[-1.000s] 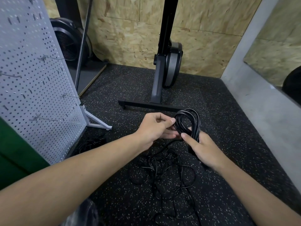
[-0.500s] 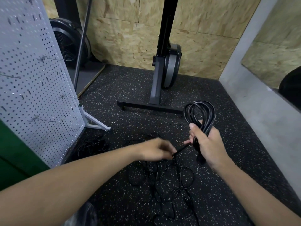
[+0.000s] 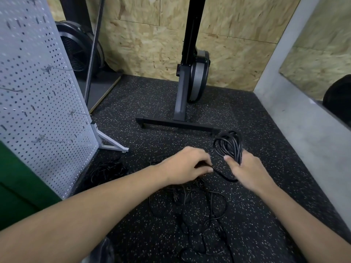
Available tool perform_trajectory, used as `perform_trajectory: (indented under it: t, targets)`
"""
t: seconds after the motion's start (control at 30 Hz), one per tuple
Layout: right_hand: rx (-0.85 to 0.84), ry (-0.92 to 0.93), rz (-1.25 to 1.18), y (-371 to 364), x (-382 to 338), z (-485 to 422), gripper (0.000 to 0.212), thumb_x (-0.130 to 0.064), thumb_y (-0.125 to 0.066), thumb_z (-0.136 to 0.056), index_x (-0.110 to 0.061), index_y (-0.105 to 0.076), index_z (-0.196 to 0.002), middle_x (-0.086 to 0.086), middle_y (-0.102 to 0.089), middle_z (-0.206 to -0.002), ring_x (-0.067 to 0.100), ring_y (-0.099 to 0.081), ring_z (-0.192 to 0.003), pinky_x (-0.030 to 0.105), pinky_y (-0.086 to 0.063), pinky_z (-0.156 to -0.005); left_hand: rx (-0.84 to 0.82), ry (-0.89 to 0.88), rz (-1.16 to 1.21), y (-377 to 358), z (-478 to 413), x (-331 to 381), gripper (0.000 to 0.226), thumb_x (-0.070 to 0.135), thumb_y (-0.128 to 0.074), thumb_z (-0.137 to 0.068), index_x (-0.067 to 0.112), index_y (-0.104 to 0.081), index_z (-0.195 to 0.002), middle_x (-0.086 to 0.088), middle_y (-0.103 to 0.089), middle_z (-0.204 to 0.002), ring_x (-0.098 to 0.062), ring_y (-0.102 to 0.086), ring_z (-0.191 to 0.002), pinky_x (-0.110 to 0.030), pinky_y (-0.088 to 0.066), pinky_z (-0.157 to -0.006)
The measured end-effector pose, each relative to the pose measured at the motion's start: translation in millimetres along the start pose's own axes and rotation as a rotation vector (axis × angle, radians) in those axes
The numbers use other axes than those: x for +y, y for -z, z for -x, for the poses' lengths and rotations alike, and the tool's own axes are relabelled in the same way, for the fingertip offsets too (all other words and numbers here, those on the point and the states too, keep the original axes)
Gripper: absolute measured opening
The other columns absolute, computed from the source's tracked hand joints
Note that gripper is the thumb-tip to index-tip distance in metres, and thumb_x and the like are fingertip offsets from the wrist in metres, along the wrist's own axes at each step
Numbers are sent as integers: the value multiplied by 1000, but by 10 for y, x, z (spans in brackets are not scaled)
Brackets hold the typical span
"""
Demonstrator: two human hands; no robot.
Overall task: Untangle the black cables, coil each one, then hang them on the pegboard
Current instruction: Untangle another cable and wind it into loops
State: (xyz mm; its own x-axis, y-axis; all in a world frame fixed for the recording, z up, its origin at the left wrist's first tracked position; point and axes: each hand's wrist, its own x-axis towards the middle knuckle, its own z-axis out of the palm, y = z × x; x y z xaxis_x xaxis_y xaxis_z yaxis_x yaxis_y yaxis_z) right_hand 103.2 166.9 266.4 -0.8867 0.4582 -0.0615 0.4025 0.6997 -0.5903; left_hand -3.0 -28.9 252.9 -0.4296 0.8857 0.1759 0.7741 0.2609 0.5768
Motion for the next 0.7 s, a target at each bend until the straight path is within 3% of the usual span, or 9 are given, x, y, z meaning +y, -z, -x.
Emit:
perform_trajectory:
  t: [0.1, 0.23, 0.3, 0.37, 0.43, 0.57, 0.63, 0.7]
  targets:
    - [-113, 52, -4, -18, -81, 86, 37, -59, -45, -104, -27, -63, -112, -6, -67, -85, 11, -65, -74, 32, -50, -70, 157, -73, 55, 97, -1, 31, 19, 29, -79, -93, 15, -71, -101, 7, -70, -99, -6, -63, -91, -26, -53, -86]
    - [-282, 51, -168, 9, -254, 221, 58, -85, -31, -90, -41, -60, -112, -8, -63, -73, 7, -61, -62, 24, -48, -60, 299, -71, 128, 153, -25, -22, 21, 20, -87, -84, 12, -71, -95, 5, -71, -92, -8, -64, -87, -28, -52, -81]
    - [-344, 131, -62, 0, -295, 229, 48, -81, -42, -91, -41, -60, -110, -9, -64, -78, 4, -62, -68, 23, -48, -65, 315, -75, 141, 158, -29, -31, 19, 16, -86, -85, 11, -71, -96, 5, -72, -93, -7, -65, -89, -29, -53, -83]
    - [-380, 177, 43, -23, -305, 210, 28, -64, -58, -96, -38, -60, -106, -12, -64, -80, -1, -60, -71, 22, -44, -65, 314, -75, 155, 155, -20, -18, 22, 20, -87, -84, 12, -71, -96, 7, -71, -93, -6, -65, -89, -29, -54, -83]
    - [-426, 161, 27, -39, -286, 190, 14, -46, -63, -100, -32, -60, -99, -12, -59, -69, -1, -54, -57, 23, -40, -59, 304, -72, 163, 158, -20, -12, 25, 24, -88, -83, 13, -71, -96, 8, -70, -93, -7, -64, -90, -31, -54, -83]
    - [-449, 144, -33, -54, -204, 168, 19, -33, -59, -104, -18, -61, -92, -7, -53, -63, 10, -49, -54, 29, -40, -56, 318, -86, 128, 124, -43, -12, 28, 31, -88, -83, 15, -71, -100, 7, -66, -101, -9, -62, -96, -33, -54, -88]
    - [-436, 101, -89, -56, -178, 157, 23, -36, -59, -104, -13, -63, -99, -1, -55, -66, 16, -53, -57, 35, -44, -57, 349, -36, 92, 132, -53, -15, 34, 40, -85, -84, 20, -71, -108, 9, -58, -113, -7, -57, -109, -22, -46, -99]
    - [-411, 51, -110, -44, -132, 140, 27, -41, -60, -102, -14, -64, -103, 3, -60, -70, 20, -61, -62, 36, -52, -59, 372, 47, 122, 193, -43, -50, 36, 48, -78, -89, 26, -69, -116, 14, -57, -119, -2, -54, -117, -11, -39, -100]
